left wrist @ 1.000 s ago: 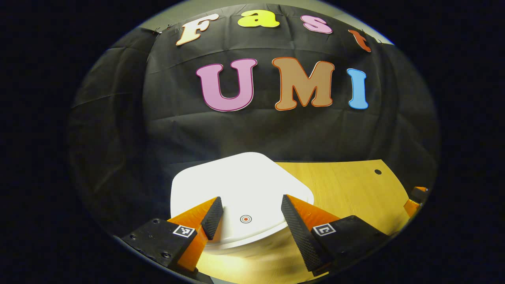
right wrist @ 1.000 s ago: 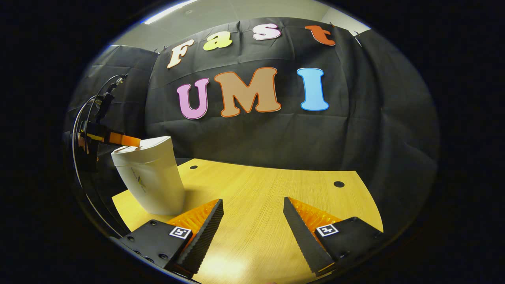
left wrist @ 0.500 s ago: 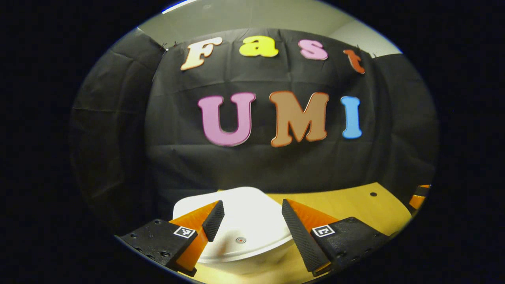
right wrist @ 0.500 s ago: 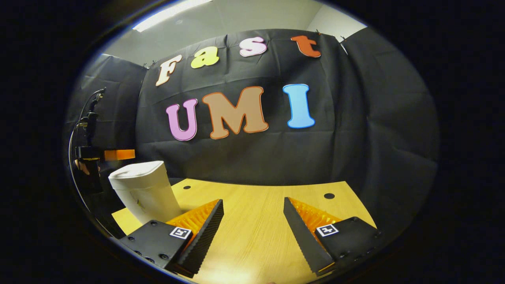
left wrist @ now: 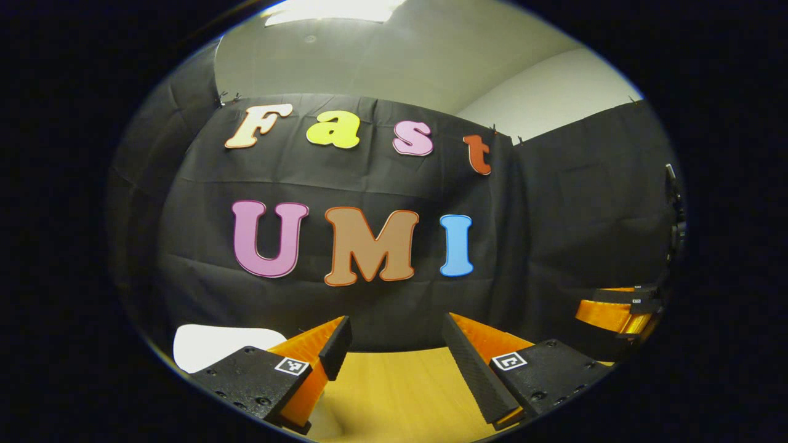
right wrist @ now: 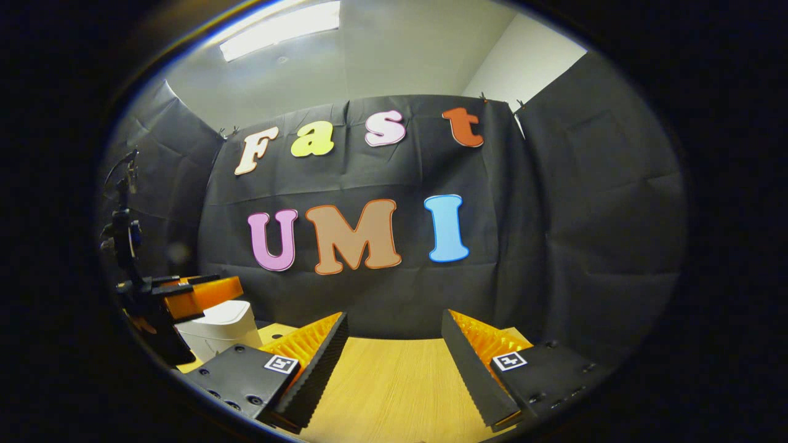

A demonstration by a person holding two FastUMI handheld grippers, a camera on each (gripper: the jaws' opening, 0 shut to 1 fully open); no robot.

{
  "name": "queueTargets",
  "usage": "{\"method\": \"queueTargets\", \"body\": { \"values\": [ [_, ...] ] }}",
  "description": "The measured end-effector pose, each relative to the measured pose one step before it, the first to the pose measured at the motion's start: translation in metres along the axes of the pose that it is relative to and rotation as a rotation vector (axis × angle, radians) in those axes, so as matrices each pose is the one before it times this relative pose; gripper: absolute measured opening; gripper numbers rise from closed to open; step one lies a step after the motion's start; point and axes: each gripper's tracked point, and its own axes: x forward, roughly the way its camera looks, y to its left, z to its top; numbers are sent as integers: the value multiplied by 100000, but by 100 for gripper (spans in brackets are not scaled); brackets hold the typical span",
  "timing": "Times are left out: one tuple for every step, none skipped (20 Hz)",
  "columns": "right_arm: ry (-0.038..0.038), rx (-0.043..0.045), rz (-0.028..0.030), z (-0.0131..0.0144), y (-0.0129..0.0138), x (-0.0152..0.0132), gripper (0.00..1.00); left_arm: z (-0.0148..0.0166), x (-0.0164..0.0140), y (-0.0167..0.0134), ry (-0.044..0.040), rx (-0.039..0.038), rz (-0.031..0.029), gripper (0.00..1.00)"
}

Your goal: Press the lid of the desktop garbage bin to open it, pick up the crumpled paper on the desktop and throw it into the bin, then pick up the pop can on the desktop and drop it into the bin, and finally close the garbage bin lid.

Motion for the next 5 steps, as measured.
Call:
{"method": "queueTargets", "body": {
  "values": [
    [-294,829,-85,-146,338,-309,98,-339,-171,-478,-194,-2422,20,92],
    [287,734,-343,-311,222,-196,98,-484,-140,-352,210,-2790,130,92],
    [677,521,-954,-577,-50,-182,98,-573,-154,-202,640,-2693,562,92],
    [433,116,-741,-378,-34,-100,98,-431,-75,-54,742,-2344,851,92],
    [364,-186,-392,-220,37,-53,98,-342,54,-65,917,-1245,4,92]
  ]
}}
